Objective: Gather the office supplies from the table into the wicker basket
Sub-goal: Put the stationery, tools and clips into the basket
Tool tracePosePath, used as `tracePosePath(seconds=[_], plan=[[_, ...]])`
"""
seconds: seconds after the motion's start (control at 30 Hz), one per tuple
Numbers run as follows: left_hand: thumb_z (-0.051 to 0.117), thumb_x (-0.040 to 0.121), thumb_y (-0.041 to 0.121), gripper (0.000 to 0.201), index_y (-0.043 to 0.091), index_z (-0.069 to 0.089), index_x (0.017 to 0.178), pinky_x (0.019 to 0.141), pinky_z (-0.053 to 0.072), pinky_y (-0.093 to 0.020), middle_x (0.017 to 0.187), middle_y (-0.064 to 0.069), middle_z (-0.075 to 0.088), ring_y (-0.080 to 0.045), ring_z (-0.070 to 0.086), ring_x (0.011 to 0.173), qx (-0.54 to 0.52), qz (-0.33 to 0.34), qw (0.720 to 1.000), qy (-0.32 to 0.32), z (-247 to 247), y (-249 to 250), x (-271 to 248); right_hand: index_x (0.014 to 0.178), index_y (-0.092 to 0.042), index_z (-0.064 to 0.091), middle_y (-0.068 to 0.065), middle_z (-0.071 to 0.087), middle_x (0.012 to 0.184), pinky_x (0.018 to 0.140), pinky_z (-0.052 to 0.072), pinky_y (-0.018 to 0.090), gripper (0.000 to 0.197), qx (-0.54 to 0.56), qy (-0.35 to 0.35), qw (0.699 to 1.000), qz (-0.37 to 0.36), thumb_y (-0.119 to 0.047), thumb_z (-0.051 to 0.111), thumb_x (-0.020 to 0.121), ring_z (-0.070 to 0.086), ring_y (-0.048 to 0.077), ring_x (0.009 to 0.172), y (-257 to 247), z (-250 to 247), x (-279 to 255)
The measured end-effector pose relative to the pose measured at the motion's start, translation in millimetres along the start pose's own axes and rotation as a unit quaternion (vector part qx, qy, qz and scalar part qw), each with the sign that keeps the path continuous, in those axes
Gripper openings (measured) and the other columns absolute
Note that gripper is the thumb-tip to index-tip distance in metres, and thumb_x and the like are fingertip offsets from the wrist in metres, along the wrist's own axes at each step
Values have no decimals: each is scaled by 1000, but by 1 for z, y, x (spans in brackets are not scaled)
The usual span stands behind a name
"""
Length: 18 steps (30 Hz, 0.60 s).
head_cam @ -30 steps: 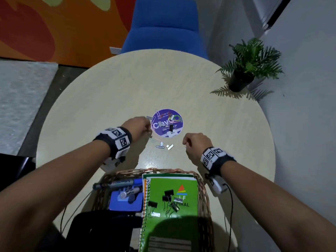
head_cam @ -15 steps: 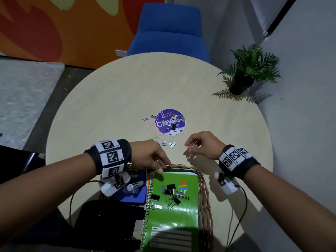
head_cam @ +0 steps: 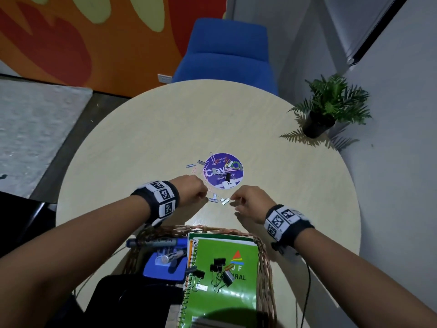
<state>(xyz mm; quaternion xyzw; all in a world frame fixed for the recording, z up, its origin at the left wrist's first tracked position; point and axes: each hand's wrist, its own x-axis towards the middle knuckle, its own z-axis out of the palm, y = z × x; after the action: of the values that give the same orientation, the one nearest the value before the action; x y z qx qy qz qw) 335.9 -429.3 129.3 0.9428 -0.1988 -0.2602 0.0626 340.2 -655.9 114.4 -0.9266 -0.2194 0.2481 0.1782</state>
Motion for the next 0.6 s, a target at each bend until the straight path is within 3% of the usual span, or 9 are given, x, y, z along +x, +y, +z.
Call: tracePosePath(seconds=[0.07,0.13,0.27,0.4,0.5,0.6], plan=[[50,90,35,25,17,67,85,78,49,-30,87,-4,63,-26,61,86,0,-15,1000,4,3,3,12,107,-17,67,3,61,112,88,50,39,26,-45,-9,999,0,-17,61,82,59,26,101,1,9,12],[52,88,33,22,18,66,81,78,51,-30,84,-3,61,-25,61,84,-6,-29,1000,5,7,6,22,103,-18,65,2,58,110,85,51,41,24,-63,1,998,-12,-16,58,81,59,26,100,3,17,20],[53,87,25,17,15,67,86,80,54,-36,91,-6,67,-26,63,85,-1,-22,1000,-8,16,13,32,101,-18,67,4,58,107,81,51,39,20,-70,10,997,-31,-17,56,84,59,28,96,6,24,24],[46,89,28,22,15,63,84,78,56,-37,89,-7,67,-26,63,81,-4,-34,999,18,21,12,35,96,-16,66,4,60,104,79,49,37,16,-57,13,998,-24,-19,54,86,59,28,94,11,25,19],[47,89,26,22,13,64,88,77,52,-30,93,-8,67,-29,64,86,15,-46,999,17,22,14,35,89,-17,64,4,62,99,75,47,35,12,-63,10,998,-14,-18,53,83,59,27,90,12,22,14],[47,90,25,22,11,65,91,75,49,-29,96,-10,68,-30,64,89,36,-46,998,23,23,15,35,83,-18,61,3,64,93,73,49,34,8,-44,11,999,12,-18,54,78,59,27,85,12,16,11]])
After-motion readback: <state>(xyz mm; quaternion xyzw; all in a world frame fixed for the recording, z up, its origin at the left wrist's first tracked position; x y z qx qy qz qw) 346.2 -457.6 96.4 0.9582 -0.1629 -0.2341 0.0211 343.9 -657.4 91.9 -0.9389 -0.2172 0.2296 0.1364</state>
